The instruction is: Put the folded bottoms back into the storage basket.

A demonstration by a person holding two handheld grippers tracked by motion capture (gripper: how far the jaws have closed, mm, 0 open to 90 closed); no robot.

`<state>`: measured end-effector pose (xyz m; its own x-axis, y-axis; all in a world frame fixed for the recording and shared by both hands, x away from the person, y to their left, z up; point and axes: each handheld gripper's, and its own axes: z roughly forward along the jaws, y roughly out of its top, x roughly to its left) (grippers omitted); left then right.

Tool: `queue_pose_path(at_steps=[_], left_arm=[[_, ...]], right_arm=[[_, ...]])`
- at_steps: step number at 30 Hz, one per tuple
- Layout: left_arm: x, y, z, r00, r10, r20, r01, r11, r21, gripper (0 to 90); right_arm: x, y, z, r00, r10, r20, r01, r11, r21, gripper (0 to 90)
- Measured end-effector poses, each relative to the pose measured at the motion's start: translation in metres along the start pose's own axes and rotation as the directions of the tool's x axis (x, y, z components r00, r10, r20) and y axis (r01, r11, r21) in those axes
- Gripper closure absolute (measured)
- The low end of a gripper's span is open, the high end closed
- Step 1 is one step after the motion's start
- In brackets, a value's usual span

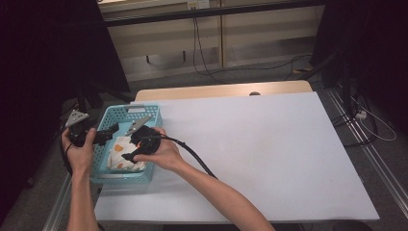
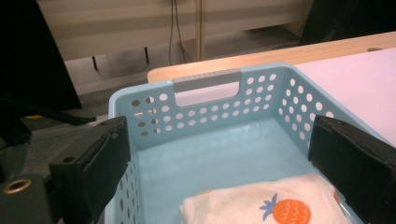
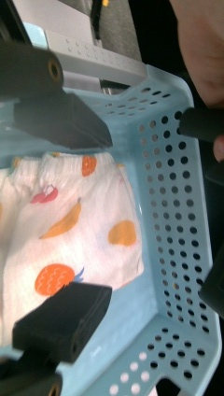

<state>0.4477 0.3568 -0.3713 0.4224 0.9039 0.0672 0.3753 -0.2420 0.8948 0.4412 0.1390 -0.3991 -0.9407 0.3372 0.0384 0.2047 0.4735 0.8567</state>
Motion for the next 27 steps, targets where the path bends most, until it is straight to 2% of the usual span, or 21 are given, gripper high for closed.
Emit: queue_pose_path(at_steps=[2,3,5,7,9,12,16,18,19,21,24,26,27], left_arm=[[-0.007,0.0,-0.001,0.9997,0.025,-0.003,-0.025,0.9997,-0.001,6.0],[-0.01,0.0,-0.003,0.9996,0.028,0.006,-0.028,0.9996,-0.008,6.1],[-0.014,-0.001,-0.006,0.9994,0.031,-0.017,-0.031,0.9995,-0.001,6.2],[-0.017,0.0,-0.011,0.9992,0.033,-0.022,-0.034,0.9994,-0.011,6.0],[-0.018,0.001,-0.016,0.9999,-0.008,-0.013,0.007,0.9998,-0.016,6.0],[-0.018,-0.001,-0.023,0.9988,-0.024,-0.043,0.024,0.9997,-0.006,5.0],[-0.022,-0.007,-0.027,0.9993,-0.02,-0.033,0.019,0.9997,-0.012,4.6],[-0.025,-0.008,-0.029,0.9998,-0.017,-0.013,0.017,0.9997,-0.016,4.6],[-0.027,-0.009,-0.031,0.9998,-0.019,-0.011,0.019,0.9994,-0.03,4.6],[-0.032,-0.009,-0.035,0.9996,-0.009,-0.026,0.008,0.9992,-0.039,4.4],[-0.036,-0.01,-0.038,0.9996,-0.029,0.001,0.029,0.9981,-0.055,4.1],[-0.036,-0.01,-0.039,0.9981,-0.056,0.028,0.057,0.9965,-0.061,4.1],[-0.036,-0.011,-0.04,0.9988,-0.048,0.014,0.049,0.9967,-0.064,4.1]], right_arm=[[-0.001,-0.001,-0.002,0.9999,0.009,0.011,-0.009,1.0,0.007,15.3],[-0.001,-0.002,-0.003,0.9998,0.012,0.016,-0.012,1.0,0.004,14.3],[-0.002,-0.004,-0.006,0.9997,0.014,0.022,-0.014,1.0,-0.003,11.8],[-0.003,-0.006,-0.009,0.9997,0.013,0.019,-0.013,1.0,-0.008,10.4],[-0.004,-0.008,-0.012,0.9996,0.017,0.025,-0.016,1.0,-0.013,9.8],[-0.006,-0.01,-0.016,0.9989,0.03,0.037,-0.029,0.999,-0.016,6.9],[-0.007,-0.013,-0.02,0.9973,0.032,0.066,-0.031,0.999,-0.02,7.5],[-0.006,-0.015,-0.023,0.9969,0.038,0.069,-0.036,0.999,-0.029,7.5],[-0.006,-0.016,-0.025,0.9965,0.037,0.075,-0.035,0.999,-0.032,7.5],[-0.004,-0.018,-0.029,0.9959,0.026,0.087,-0.023,0.999,-0.033,7.5],[-0.003,-0.022,-0.037,0.9944,0.032,0.101,-0.027,0.998,-0.05,7.5],[-0.003,-0.024,-0.042,0.9944,0.028,0.102,-0.023,0.998,-0.058,7.6],[-0.003,-0.025,-0.044,0.9942,0.029,0.104,-0.023,0.998,-0.058,7.6]])
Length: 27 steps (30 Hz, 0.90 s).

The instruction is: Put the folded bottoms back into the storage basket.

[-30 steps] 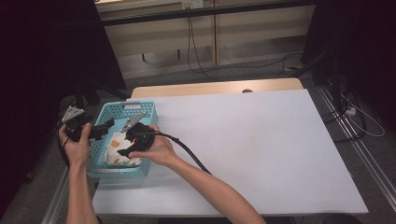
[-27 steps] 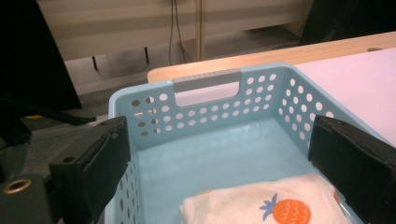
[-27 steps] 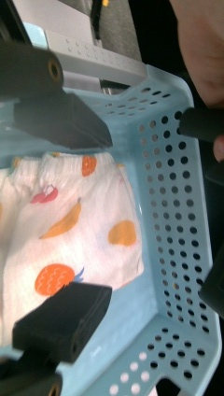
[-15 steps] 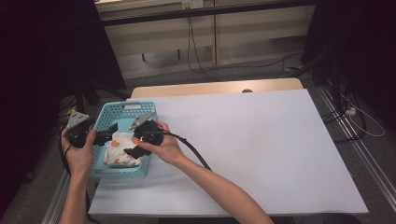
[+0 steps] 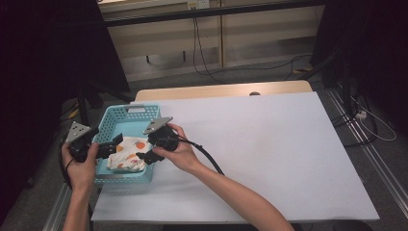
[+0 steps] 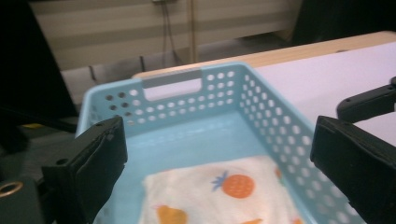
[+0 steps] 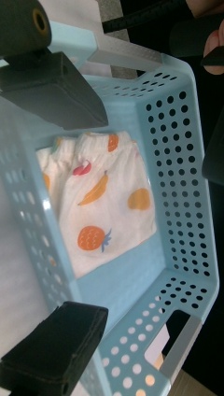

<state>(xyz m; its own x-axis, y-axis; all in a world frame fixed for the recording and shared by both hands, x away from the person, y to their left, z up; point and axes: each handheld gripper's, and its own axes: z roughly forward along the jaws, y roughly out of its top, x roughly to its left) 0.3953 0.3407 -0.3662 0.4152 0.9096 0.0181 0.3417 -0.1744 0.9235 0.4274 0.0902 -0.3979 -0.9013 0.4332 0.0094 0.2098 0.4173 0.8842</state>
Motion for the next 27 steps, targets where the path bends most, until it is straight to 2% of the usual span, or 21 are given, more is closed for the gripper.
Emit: queue_pose_path(at_steps=[1,2,7,11,13,15,18,21,23,27], left_arm=[[-0.001,-0.001,0.0,0.9998,0.008,-0.02,-0.008,1.0,0.001,4.2],[-0.001,-0.003,0.0,0.9998,-0.002,-0.021,0.002,1.0,-0.001,4.3],[-0.009,-0.006,-0.006,0.9999,0.012,-0.01,-0.012,0.9997,-0.023,4.4],[-0.019,-0.007,-0.009,0.9991,0.019,-0.038,-0.02,0.9996,-0.02,5.5],[-0.025,-0.008,-0.011,0.9984,0.042,-0.038,-0.043,0.999,-0.014,5.6],[-0.03,-0.009,-0.013,0.9984,0.048,-0.029,-0.048,0.9986,-0.019,5.6],[-0.035,-0.009,-0.017,0.9991,0.034,-0.025,-0.035,0.9992,-0.022,5.6],[-0.037,-0.014,-0.022,0.9998,0.015,0.01,-0.015,0.9997,-0.021,5.6],[-0.04,-0.017,-0.025,0.9995,0.029,-0.007,-0.029,0.9994,-0.02,5.6],[-0.048,-0.019,-0.03,0.9991,0.041,0.007,-0.041,0.9988,-0.026,5.6]], right_arm=[[0.0,-0.001,-0.002,1.0,-0.001,0.005,0.001,1.0,-0.001,7.5],[-0.001,-0.002,-0.004,1.0,-0.002,0.006,0.002,1.0,-0.006,7.6],[0.0,-0.008,-0.014,0.9998,0.013,0.012,-0.013,1.0,-0.016,7.4],[-0.003,-0.014,-0.024,0.9994,0.023,0.026,-0.023,0.999,-0.025,7.4],[-0.005,-0.017,-0.029,0.9988,0.031,0.037,-0.03,0.999,-0.025,7.4],[-0.006,-0.02,-0.034,0.9984,0.027,0.049,-0.025,0.999,-0.025,7.4],[-0.007,-0.024,-0.041,0.9976,0.027,0.064,-0.025,0.999,-0.026,7.4],[-0.007,-0.027,-0.049,0.9959,0.043,0.08,-0.04,0.998,-0.039,7.4],[-0.007,-0.031,-0.054,0.9958,0.05,0.077,-0.046,0.998,-0.05,6.7],[-0.007,-0.038,-0.062,0.9929,0.059,0.103,-0.054,0.997,-0.053,6.5]])
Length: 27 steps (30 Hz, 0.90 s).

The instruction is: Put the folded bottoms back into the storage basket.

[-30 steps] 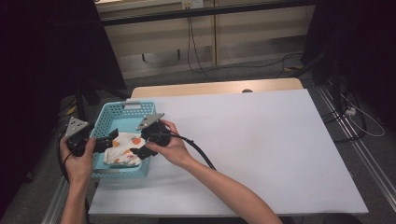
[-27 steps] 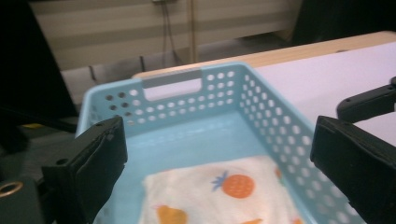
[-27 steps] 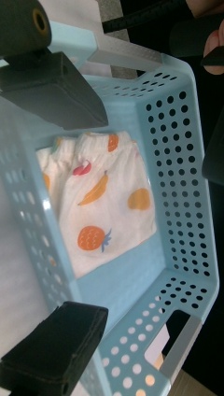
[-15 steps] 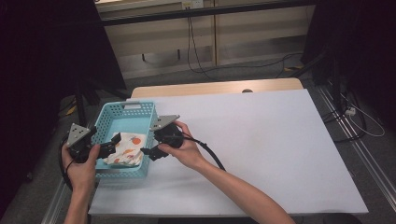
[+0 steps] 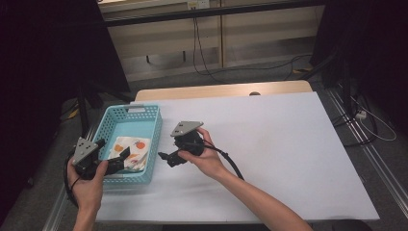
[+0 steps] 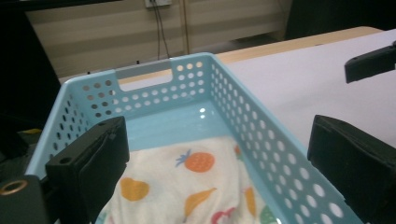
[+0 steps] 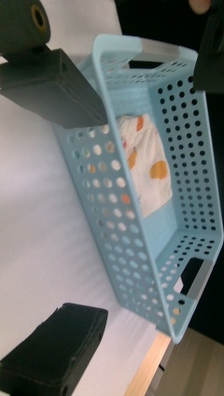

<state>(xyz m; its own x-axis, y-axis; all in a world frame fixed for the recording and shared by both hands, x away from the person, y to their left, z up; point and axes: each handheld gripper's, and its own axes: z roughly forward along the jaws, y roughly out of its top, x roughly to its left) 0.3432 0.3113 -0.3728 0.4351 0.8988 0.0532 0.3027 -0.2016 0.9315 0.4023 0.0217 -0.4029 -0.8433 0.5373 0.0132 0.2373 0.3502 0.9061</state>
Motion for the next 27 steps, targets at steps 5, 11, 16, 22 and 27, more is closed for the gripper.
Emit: queue_pose_path(at_steps=[5,11,16,22,27], left_arm=[[-0.009,-0.004,-0.005,0.9998,-0.014,0.012,0.014,0.9999,-0.005,5.6],[-0.023,-0.006,0.001,0.9994,0.011,0.034,-0.01,0.9999,-0.007,5.6],[-0.034,-0.004,0.009,0.9972,0.008,0.074,-0.007,0.9998,-0.021,5.0],[-0.048,-0.003,0.018,0.9947,0.024,0.1,-0.021,0.9995,-0.025,4.5],[-0.062,0.0,0.024,0.9875,0.076,0.138,-0.074,0.997,-0.022,4.0]], right_arm=[[0.0,-0.007,-0.011,0.9998,0.003,0.018,-0.003,1.0,-0.009,6.6],[-0.001,-0.015,-0.022,0.9992,-0.001,0.039,0.001,1.0,-0.001,6.9],[-0.003,-0.02,-0.034,0.9975,-0.008,0.071,0.008,1.0,-0.008,7.4],[-0.009,-0.026,-0.046,0.9963,0.004,0.085,-0.004,1.0,-0.005,7.1],[-0.012,-0.031,-0.056,0.9948,0.018,0.101,-0.017,1.0,-0.009,7.1]])
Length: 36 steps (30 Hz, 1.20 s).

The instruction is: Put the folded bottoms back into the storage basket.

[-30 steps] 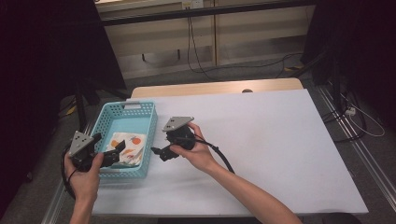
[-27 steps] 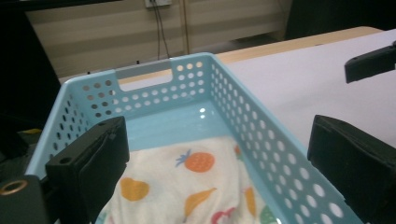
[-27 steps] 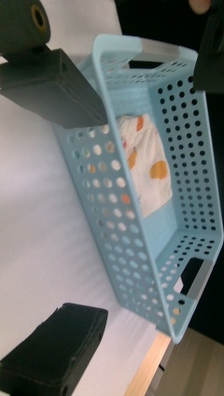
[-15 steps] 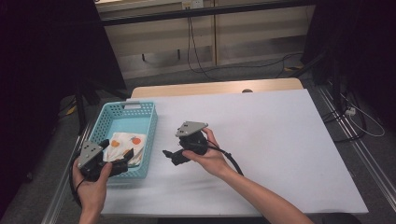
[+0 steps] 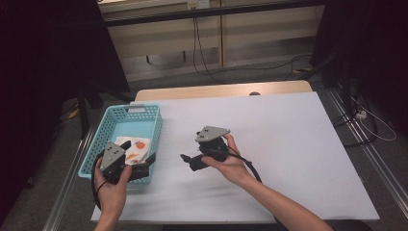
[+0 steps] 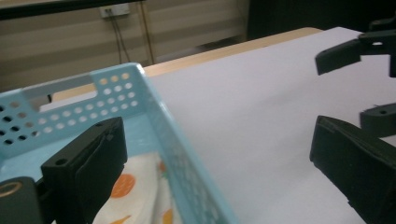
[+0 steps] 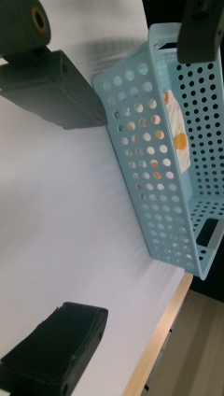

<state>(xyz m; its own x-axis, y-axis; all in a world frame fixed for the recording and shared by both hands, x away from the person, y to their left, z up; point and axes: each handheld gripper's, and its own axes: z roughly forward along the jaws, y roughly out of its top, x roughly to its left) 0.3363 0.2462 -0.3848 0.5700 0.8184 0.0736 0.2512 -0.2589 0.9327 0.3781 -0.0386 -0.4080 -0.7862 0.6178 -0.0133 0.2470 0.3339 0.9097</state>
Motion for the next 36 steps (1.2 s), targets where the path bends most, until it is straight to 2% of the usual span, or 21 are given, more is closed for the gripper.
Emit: queue_pose_path(at_steps=[4,11,14,16,18,20,27,29,31,33,36], left_arm=[[-0.007,0.004,0.005,0.9998,-0.007,0.016,0.007,1.0,0.0,4.0],[-0.016,0.012,0.011,0.9995,-0.004,0.033,0.004,0.9999,-0.013,4.0],[-0.023,0.012,0.018,0.9977,-0.004,0.067,0.004,0.9999,-0.013,4.0],[-0.028,0.012,0.02,0.9953,-0.028,0.093,0.031,0.999,-0.033,4.0],[-0.034,0.012,0.023,0.9955,-0.003,0.095,0.006,0.9996,-0.026,4.0],[-0.037,0.011,0.026,0.993,-0.006,0.118,0.007,0.9999,-0.013,4.0],[-0.045,0.008,0.039,0.9915,0.032,0.126,-0.034,0.9993,0.014,4.0],[-0.047,0.007,0.043,0.9896,0.017,0.143,-0.02,0.9997,0.017,4.0],[-0.049,0.006,0.048,0.9888,0.03,0.146,-0.032,0.9995,0.009,4.0],[-0.052,0.005,0.052,0.9876,0.019,0.156,-0.023,0.9995,0.024,4.1],[-0.056,0.004,0.055,0.9858,0.024,0.166,-0.029,0.9993,0.022,4.1]], right_arm=[[-0.002,-0.002,-0.007,0.9996,0.017,0.02,-0.017,0.999,-0.034,7.2],[-0.005,-0.009,-0.019,0.9989,0.024,0.041,-0.022,0.999,-0.038,7.2],[-0.008,-0.014,-0.024,0.998,0.032,0.054,-0.031,0.999,-0.031,7.2],[-0.01,-0.017,-0.026,0.9974,0.035,0.062,-0.034,0.999,-0.032,7.2],[-0.012,-0.02,-0.029,0.997,0.041,0.066,-0.039,0.999,-0.028,7.2],[-0.013,-0.023,-0.033,0.9964,0.045,0.071,-0.043,0.999,-0.029,7.2],[-0.025,-0.039,-0.053,0.9913,0.068,0.113,-0.067,0.998,-0.018,7.2],[-0.029,-0.043,-0.059,0.9885,0.076,0.131,-0.073,0.997,-0.03,7.8],[-0.031,-0.047,-0.065,0.9861,0.081,0.145,-0.076,0.996,-0.04,8.1],[-0.033,-0.051,-0.07,0.9833,0.083,0.162,-0.077,0.996,-0.042,8.1],[-0.036,-0.058,-0.077,0.98,0.092,0.176,-0.086,0.995,-0.045,8.0]])
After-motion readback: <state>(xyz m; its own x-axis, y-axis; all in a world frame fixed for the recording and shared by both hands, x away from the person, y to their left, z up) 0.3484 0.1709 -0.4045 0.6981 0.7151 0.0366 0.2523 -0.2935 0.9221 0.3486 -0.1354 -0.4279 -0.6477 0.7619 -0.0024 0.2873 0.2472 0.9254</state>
